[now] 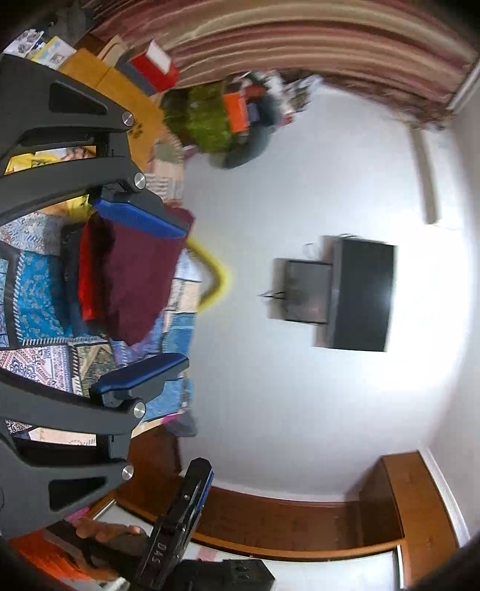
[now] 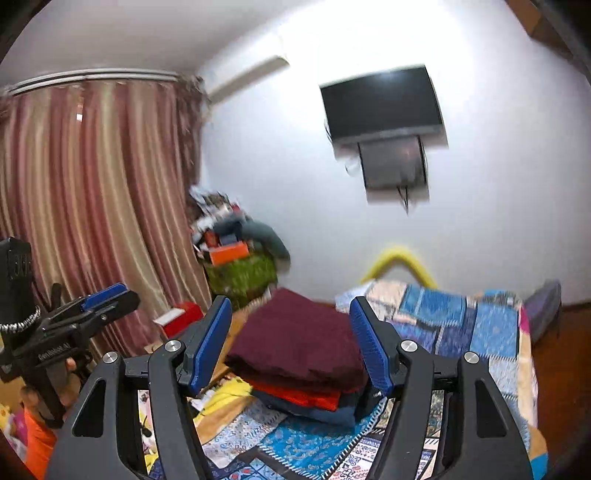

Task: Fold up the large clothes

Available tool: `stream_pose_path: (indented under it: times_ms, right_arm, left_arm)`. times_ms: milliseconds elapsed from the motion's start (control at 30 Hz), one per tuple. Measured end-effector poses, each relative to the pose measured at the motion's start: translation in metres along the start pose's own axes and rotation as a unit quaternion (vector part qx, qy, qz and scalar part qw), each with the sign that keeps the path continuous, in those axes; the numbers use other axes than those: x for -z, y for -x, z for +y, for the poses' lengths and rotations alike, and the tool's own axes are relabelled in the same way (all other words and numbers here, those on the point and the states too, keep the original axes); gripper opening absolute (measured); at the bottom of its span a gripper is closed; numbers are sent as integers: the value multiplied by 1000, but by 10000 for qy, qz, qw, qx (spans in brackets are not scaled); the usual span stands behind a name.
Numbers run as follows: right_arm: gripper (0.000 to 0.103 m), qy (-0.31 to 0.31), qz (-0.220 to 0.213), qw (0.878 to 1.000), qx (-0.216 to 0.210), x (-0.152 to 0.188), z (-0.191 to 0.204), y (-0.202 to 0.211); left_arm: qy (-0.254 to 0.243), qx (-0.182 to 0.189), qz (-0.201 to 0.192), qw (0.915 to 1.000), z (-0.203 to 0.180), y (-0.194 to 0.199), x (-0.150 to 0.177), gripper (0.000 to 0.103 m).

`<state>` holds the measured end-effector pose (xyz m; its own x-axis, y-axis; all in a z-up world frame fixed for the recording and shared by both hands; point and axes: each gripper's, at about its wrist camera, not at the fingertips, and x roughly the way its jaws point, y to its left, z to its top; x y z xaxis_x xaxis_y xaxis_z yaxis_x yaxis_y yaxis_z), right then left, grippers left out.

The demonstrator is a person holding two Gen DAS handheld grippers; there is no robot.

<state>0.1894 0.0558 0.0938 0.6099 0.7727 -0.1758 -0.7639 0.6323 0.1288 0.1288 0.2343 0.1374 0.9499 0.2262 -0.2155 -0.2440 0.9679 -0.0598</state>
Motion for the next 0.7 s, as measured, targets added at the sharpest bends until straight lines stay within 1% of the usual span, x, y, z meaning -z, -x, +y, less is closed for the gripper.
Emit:
stream_pose_path:
  times_ms: [100, 133, 167, 233, 267, 300, 333, 367, 400, 467, 533, 567, 700]
  right_arm:
    - [63, 90, -290, 9995, -13, 10, 16, 31]
    - [65, 109, -367, 9993, -2, 14, 19, 36]
    - [71, 147, -432, 9989, 37, 18, 25, 43]
    - [77, 238, -588, 9978, 168, 28, 32, 51]
    - [78, 269, -654, 9971, 267, 31, 36, 54]
    - [79, 284, -707, 9965, 354, 34, 37, 55]
    - [82, 284, -737, 9960, 426, 38, 39, 58]
    - [87, 253, -737, 9958, 487, 41, 40, 59]
    - [90, 204, -744, 9956, 525, 43, 38, 59]
    - [102, 138, -764, 9950, 628, 46, 37, 62]
    - [103, 134, -812, 9935, 790, 49, 37, 70]
    - [103, 149, -827, 9925, 889, 49, 38, 69]
    - [103, 214, -741, 9924, 962, 52, 38, 73]
  left_arm:
    - [-123, -346, -515, 9980, -17, 41, 13, 65]
    - [-97, -426, -622, 9971, -19, 51, 18, 66]
    - [-55, -463, -723, 9963, -22, 59, 23, 66]
    - [15, -557, -904, 9943, -26, 76, 34, 73]
    - [54, -623, -975, 9933, -26, 82, 38, 75]
    - [95, -672, -1031, 9923, -26, 88, 43, 79]
    - [134, -707, -1047, 9919, -26, 93, 48, 83]
    - [171, -753, -1052, 9915, -26, 96, 53, 84]
    - [182, -787, -1053, 9912, -26, 99, 55, 87]
    - [198, -868, -1044, 9905, -25, 101, 60, 92]
    - [246, -974, -1031, 9896, -25, 104, 66, 101]
    - [255, -1030, -1011, 9892, -25, 105, 68, 102]
    - [275, -1030, -859, 9906, -26, 103, 77, 102]
